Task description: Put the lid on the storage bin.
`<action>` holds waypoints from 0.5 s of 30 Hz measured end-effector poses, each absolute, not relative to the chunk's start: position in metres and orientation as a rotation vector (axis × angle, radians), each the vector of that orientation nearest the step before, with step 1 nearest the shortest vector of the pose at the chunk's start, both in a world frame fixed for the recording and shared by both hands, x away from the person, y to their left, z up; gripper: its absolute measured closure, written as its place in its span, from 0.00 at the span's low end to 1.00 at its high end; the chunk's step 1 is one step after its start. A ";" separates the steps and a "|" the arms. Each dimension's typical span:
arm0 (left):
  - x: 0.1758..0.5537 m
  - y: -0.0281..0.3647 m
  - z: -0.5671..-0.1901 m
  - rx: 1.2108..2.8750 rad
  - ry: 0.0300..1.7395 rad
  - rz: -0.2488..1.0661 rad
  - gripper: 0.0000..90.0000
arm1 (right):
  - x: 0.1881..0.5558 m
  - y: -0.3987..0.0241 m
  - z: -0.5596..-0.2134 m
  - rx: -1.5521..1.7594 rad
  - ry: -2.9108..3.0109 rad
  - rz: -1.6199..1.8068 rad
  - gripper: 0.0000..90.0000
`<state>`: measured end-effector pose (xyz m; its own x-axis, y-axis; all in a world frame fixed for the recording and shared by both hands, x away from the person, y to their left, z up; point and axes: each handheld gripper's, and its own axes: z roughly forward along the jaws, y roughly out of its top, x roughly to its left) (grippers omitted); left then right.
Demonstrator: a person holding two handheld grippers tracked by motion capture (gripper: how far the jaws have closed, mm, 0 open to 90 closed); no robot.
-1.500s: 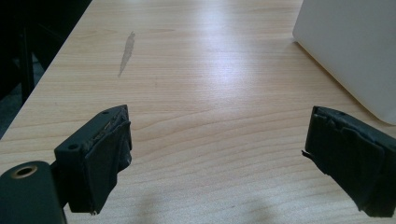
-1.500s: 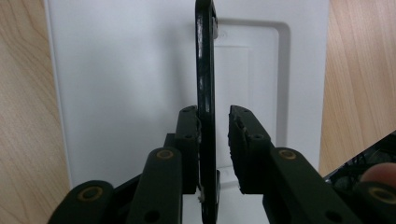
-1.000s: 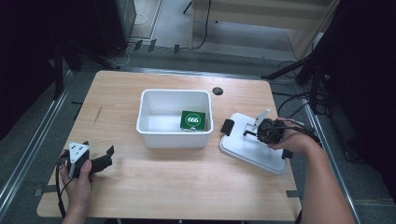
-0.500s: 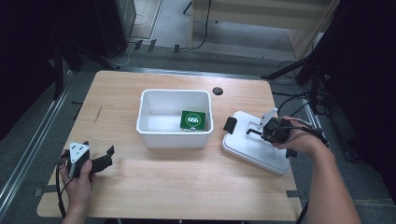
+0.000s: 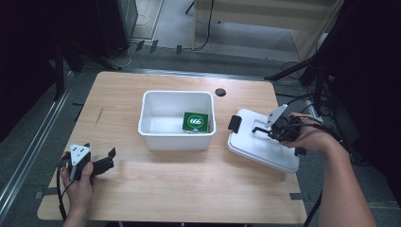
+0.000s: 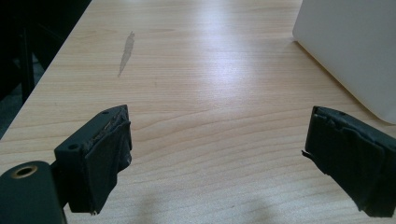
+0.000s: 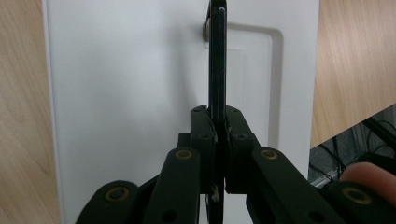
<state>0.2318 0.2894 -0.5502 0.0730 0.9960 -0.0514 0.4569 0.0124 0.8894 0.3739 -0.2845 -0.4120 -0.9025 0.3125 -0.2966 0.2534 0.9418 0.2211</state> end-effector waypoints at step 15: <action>0.232 0.290 -0.550 1.561 1.497 0.854 0.09 | 0.373 -0.281 -0.376 0.368 2.758 0.267 0.95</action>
